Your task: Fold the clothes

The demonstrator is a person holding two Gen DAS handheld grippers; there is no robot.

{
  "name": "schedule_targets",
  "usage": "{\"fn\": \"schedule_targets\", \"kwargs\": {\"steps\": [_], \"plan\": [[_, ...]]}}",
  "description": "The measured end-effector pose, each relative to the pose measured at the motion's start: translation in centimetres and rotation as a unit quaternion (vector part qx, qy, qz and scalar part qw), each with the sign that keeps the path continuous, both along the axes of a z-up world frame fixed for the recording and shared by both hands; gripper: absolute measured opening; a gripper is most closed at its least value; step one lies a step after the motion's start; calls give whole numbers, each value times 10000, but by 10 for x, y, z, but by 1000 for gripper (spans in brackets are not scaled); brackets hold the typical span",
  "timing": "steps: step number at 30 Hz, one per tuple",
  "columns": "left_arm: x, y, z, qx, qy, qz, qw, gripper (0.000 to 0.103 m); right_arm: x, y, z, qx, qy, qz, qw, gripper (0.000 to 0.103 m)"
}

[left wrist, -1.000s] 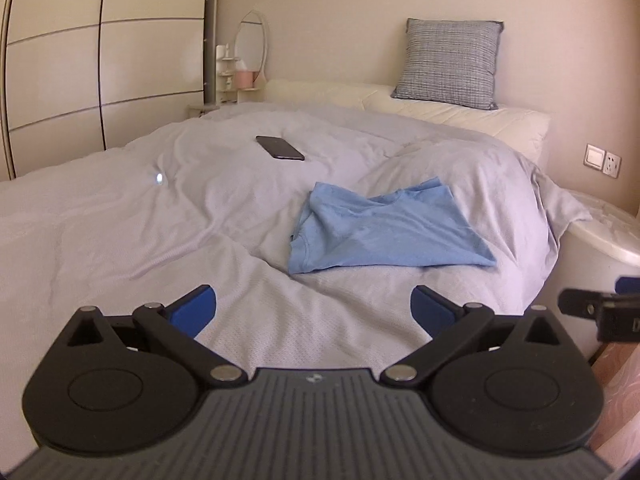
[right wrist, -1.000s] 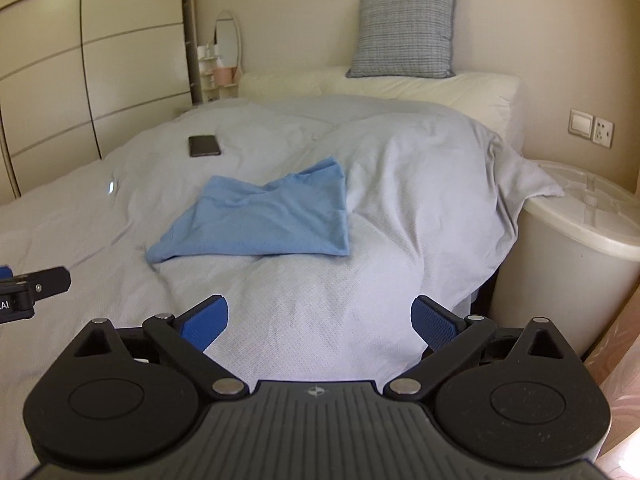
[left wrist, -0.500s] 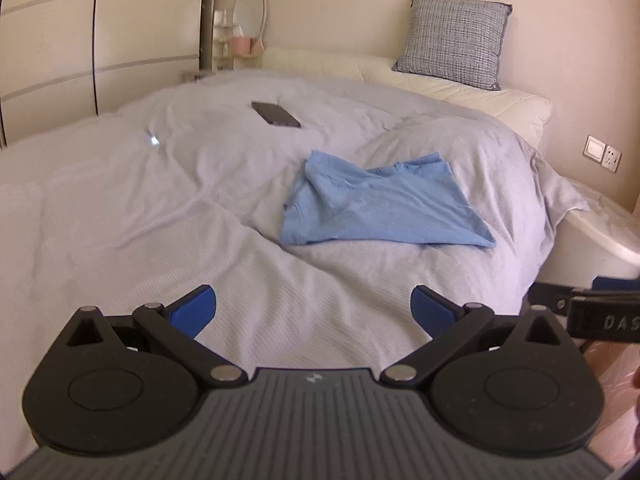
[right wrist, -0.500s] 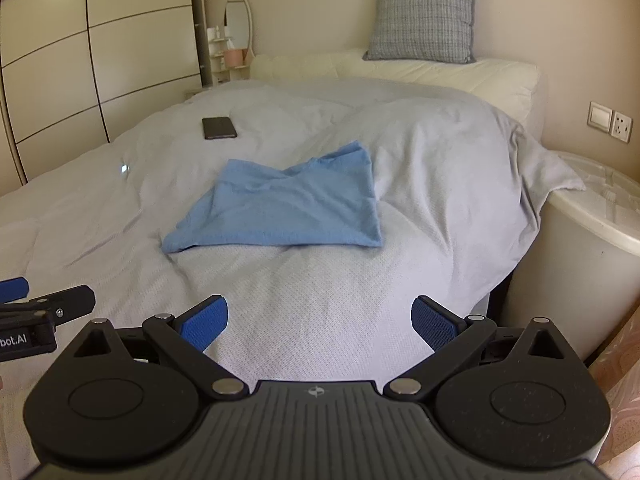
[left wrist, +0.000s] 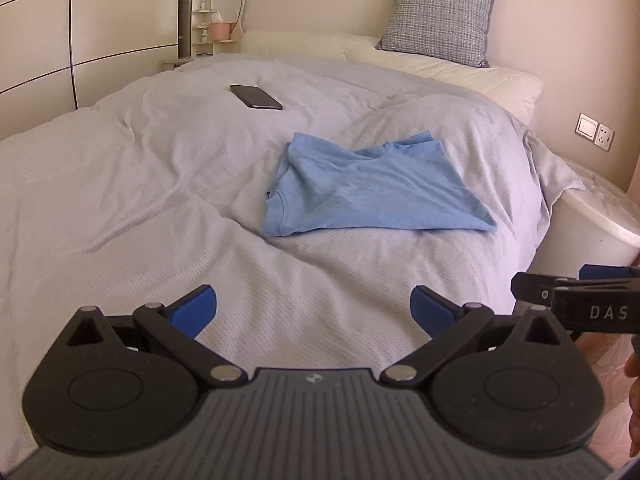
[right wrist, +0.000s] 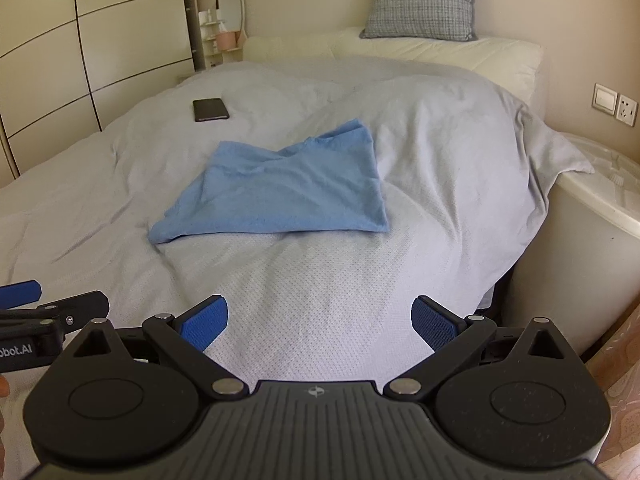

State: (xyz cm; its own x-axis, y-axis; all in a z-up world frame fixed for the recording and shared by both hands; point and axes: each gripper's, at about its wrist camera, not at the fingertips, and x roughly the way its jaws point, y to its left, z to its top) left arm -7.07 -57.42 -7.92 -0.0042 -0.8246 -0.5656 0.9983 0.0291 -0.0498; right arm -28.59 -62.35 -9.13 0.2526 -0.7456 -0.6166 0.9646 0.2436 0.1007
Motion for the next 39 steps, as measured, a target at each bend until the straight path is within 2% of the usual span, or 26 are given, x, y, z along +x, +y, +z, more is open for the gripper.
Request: {"fn": "schedule_targets", "kwargs": {"steps": [16, 25, 39], "plan": [[-12, 30, 8, 80, -34, 248, 9997, 102, -8, 25, 21, -63, 45, 46, 10000, 101], [-22, 47, 12, 98, -38, 109, 9999, 102, -21, 48, 27, -14, 68, -59, 10000, 101], [-22, 69, 27, -23, -27, 122, 9999, 102, -23, 71, 46, -239, 66, 36, 9997, 101]]}}
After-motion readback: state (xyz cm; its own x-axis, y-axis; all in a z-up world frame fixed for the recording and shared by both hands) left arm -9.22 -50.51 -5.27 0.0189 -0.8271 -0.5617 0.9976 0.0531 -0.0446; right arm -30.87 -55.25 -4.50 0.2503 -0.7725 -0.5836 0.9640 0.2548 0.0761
